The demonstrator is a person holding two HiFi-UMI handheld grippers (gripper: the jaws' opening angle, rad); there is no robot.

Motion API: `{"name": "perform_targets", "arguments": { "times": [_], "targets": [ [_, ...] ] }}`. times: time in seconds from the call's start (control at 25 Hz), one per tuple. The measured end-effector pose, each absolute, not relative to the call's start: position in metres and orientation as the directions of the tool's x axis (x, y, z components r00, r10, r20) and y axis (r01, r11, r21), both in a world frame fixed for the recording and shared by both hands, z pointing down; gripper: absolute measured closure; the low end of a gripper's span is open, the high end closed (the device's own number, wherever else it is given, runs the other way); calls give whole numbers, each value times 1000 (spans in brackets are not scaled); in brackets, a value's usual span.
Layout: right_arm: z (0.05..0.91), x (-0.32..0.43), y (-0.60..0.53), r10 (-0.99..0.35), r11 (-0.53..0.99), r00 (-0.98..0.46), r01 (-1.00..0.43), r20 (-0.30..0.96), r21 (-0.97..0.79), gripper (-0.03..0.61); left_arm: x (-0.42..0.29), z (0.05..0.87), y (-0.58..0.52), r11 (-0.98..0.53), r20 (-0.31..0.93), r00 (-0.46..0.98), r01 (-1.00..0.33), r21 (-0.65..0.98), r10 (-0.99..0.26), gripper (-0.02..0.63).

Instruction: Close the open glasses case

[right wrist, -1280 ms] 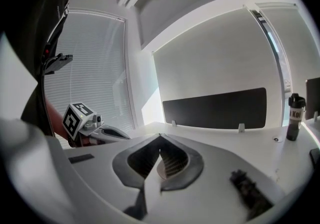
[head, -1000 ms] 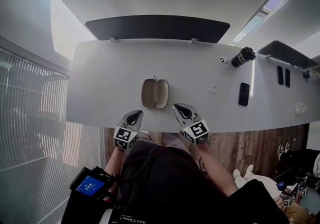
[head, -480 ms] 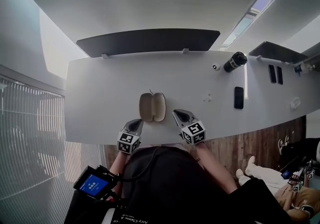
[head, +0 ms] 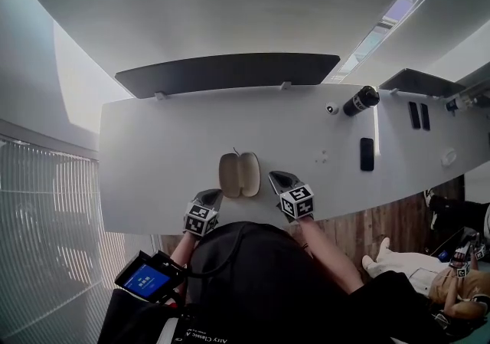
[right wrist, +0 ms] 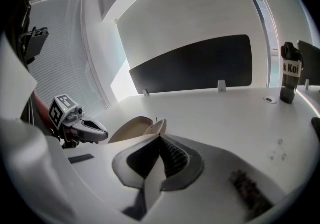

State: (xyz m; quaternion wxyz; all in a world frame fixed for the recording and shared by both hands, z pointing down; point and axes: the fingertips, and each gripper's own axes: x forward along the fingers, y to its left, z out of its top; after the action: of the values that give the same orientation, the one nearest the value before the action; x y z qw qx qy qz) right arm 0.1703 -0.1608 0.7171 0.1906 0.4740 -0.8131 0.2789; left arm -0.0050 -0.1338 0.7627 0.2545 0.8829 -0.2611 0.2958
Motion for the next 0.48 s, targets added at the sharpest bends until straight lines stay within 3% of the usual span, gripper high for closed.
{"name": "perform_targets", "arguments": {
  "times": [0.48],
  "targets": [
    [750,185,-176,-628,307,-430,-903,649,-302,580,5,771,-138,-764,656,722,-546,343,-221,607]
  ]
}}
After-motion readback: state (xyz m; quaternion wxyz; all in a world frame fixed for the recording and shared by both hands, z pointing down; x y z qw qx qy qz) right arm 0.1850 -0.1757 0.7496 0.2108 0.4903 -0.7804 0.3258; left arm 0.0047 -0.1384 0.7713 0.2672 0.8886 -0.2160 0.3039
